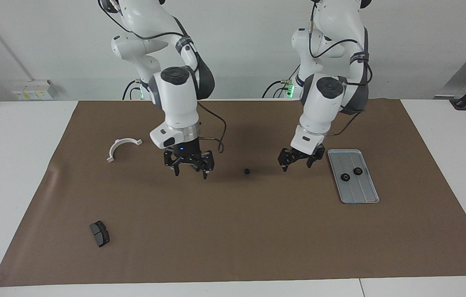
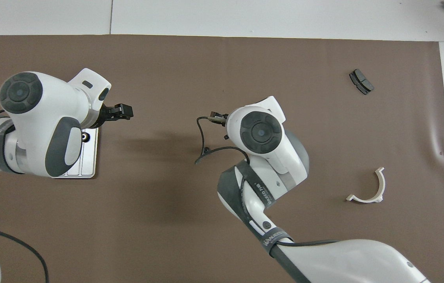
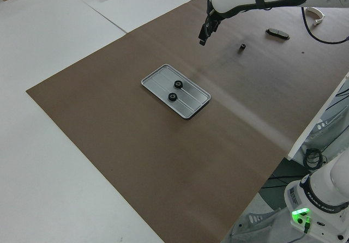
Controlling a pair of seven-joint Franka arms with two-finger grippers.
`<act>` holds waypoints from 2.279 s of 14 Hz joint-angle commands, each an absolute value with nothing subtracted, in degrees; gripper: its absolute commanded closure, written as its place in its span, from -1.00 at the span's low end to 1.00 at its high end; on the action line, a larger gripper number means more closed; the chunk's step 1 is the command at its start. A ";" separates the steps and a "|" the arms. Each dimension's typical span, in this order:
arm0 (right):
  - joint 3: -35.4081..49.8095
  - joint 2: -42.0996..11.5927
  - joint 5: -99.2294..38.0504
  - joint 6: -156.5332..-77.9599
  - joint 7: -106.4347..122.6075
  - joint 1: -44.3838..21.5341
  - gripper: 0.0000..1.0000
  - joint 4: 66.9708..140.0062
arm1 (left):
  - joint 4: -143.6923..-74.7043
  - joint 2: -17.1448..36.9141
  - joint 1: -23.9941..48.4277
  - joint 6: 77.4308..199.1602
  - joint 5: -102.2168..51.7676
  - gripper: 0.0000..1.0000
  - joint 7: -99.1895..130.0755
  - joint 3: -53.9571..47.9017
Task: Pick bearing gear from pile to tray
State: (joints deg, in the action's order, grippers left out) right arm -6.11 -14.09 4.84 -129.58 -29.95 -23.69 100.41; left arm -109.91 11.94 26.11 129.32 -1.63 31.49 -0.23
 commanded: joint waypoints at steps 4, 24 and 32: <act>-5.10 -5.29 4.48 -117.63 -16.90 -14.43 -1.00 101.51 | -101.60 22.24 35.32 128.76 0.70 -1.00 41.13 1.05; -8.44 3.43 1.41 -89.75 -2.55 -6.07 -1.00 93.70 | -107.58 23.82 40.08 134.56 1.14 0.15 43.16 0.88; -6.94 5.01 0.44 -88.86 -4.48 -5.45 -1.00 94.92 | -107.32 23.73 39.82 134.39 1.14 0.98 43.07 0.97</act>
